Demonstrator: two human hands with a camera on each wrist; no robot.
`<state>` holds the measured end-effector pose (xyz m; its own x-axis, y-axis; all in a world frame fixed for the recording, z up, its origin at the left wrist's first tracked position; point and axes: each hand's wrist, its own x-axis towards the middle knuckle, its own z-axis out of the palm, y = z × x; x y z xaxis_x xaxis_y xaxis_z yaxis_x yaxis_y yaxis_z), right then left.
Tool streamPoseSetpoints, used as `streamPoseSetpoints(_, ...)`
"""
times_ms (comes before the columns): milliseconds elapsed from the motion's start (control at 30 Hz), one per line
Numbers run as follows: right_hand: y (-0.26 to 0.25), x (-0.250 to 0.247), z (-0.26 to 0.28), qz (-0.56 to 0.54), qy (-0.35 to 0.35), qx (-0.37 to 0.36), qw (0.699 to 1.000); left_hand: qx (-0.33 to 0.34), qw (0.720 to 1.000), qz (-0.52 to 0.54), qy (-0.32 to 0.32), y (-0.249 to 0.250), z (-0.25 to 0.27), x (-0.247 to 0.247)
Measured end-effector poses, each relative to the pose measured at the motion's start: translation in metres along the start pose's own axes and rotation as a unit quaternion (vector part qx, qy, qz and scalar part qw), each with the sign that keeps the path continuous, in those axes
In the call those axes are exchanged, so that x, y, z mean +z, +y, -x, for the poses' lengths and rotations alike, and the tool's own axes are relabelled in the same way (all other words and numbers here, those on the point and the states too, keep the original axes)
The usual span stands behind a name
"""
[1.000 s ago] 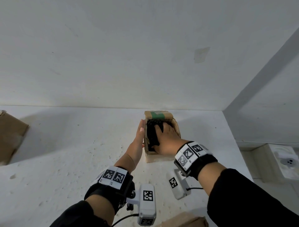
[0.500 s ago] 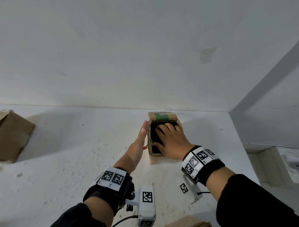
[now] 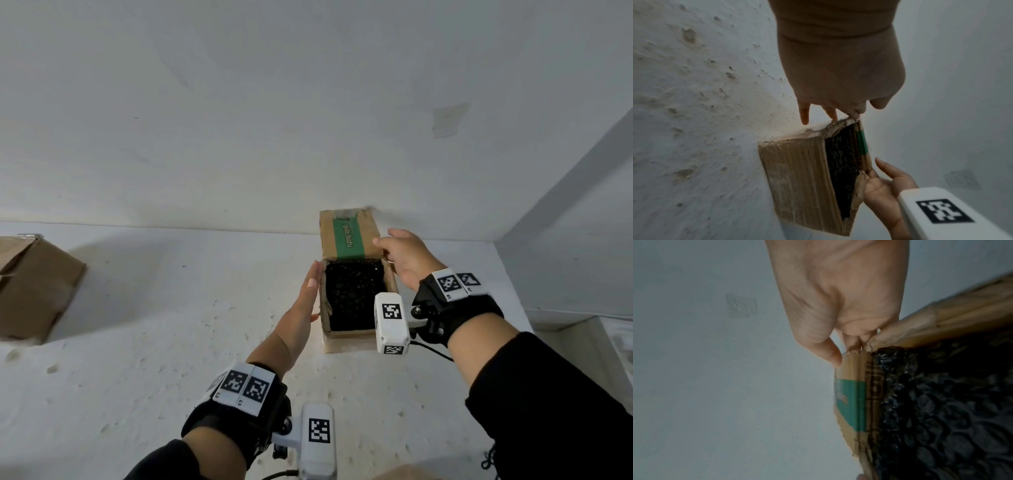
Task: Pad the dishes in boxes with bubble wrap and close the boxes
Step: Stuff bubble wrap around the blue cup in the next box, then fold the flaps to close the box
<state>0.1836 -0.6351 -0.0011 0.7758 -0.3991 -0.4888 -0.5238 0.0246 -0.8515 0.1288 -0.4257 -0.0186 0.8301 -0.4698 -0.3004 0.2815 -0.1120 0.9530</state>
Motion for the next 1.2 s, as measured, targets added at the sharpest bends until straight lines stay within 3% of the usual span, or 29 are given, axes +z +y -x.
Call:
streamPoseSetpoints(400,0.02,-0.027,0.021,-0.01,-0.012,-0.007,1.0,-0.028,0.999,0.017,-0.027,-0.01,0.005,0.008)
streamPoseSetpoints(667,0.024,-0.039,0.06,0.028,-0.053,-0.106,0.993,-0.029,0.999,0.001,-0.03,-0.014,0.016,0.014)
streamPoseSetpoints(933,0.051,-0.058,0.089,0.144,-0.116,-0.211,0.96,-0.004,1.0,0.021,-0.017,-0.007,0.021,0.015)
streamPoseSetpoints(1067,0.072,-0.063,0.092,0.242,-0.104,-0.262,0.928,0.012,1.0,0.012,-0.015,0.0,0.025,0.019)
streamPoseSetpoints(1200,0.086,-0.065,0.098,0.281,-0.119,-0.264,0.915,0.007,1.0,-0.003,-0.009,0.002,0.025,0.021)
